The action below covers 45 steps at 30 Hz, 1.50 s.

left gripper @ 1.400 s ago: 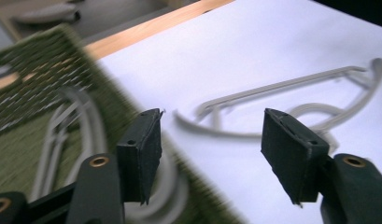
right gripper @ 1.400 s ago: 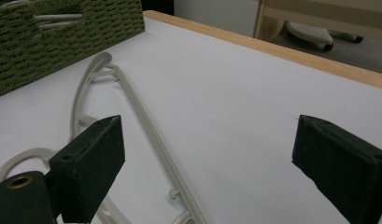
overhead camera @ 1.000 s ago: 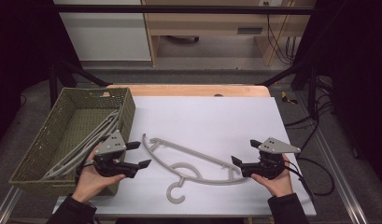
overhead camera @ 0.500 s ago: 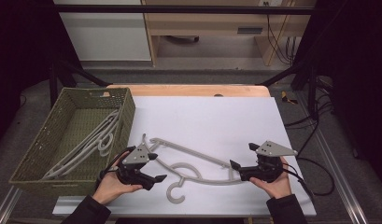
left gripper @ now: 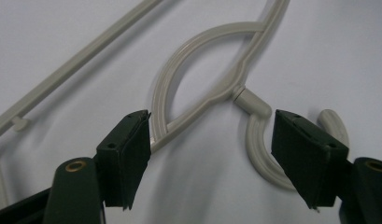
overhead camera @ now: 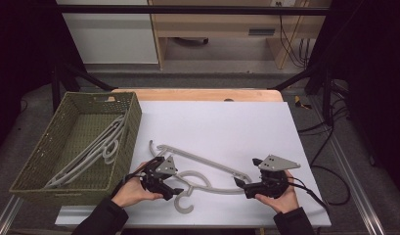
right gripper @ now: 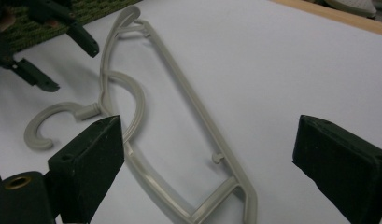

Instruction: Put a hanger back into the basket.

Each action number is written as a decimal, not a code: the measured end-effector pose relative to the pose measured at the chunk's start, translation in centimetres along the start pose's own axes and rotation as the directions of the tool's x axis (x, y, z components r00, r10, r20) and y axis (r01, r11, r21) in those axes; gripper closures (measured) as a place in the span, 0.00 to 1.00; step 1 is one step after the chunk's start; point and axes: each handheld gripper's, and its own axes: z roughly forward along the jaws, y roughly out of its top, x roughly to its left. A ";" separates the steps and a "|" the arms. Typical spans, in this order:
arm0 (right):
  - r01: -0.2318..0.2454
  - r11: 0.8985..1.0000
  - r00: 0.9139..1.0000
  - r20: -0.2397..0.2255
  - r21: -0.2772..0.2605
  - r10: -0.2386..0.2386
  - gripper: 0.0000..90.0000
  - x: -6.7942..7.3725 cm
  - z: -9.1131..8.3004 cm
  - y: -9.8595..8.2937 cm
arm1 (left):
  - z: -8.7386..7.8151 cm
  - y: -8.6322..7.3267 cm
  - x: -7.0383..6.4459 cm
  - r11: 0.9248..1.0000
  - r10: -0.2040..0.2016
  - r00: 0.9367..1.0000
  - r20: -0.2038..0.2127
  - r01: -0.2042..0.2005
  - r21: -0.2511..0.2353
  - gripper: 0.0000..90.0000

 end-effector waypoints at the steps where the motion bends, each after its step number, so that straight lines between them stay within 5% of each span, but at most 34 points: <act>1: 0.011 1.000 1.000 -0.006 0.008 -0.011 0.11 0.1 0.1 -0.1 | 0.3 0.0 0.1 1.000 0.004 1.000 0.005 -0.004 0.010 0.35; 7: 0.025 0.999 0.999 -0.031 0.043 -0.023 0.13 0.7 0.9 -0.6 | 0.8 -0.1 0.3 0.999 0.028 0.999 0.021 -0.028 0.018 0.44; 15: 0.037 0.997 0.998 -0.044 0.071 -0.034 0.15 0.9 1.6 -0.8 | 0.8 -0.2 1.1 0.999 0.030 0.997 -0.067 -0.028 0.036 0.47; 20: 0.045 0.995 0.998 -0.048 0.084 -0.041 0.17 1.0 1.8 -1.0 | 1.9 -0.3 1.3 0.997 0.040 0.995 -0.089 -0.034 0.067 0.48; 23: 0.046 0.995 0.998 -0.050 0.084 -0.042 0.17 1.0 1.8 -1.0 | 1.9 -0.3 1.6 0.998 0.014 0.997 -0.077 -0.009 0.063 0.48; 33: 0.047 0.996 0.998 -0.046 0.081 -0.044 0.17 0.9 1.6 -0.9 | 1.6 -0.2 0.6 0.994 0.056 0.997 -0.047 -0.052 0.097 0.60; 45: 0.048 0.997 0.998 -0.038 0.066 -0.046 0.17 0.8 1.2 -0.7 | 0.6 -0.3 -2.8 0.977 0.111 0.994 -0.005 -0.108 0.184 0.74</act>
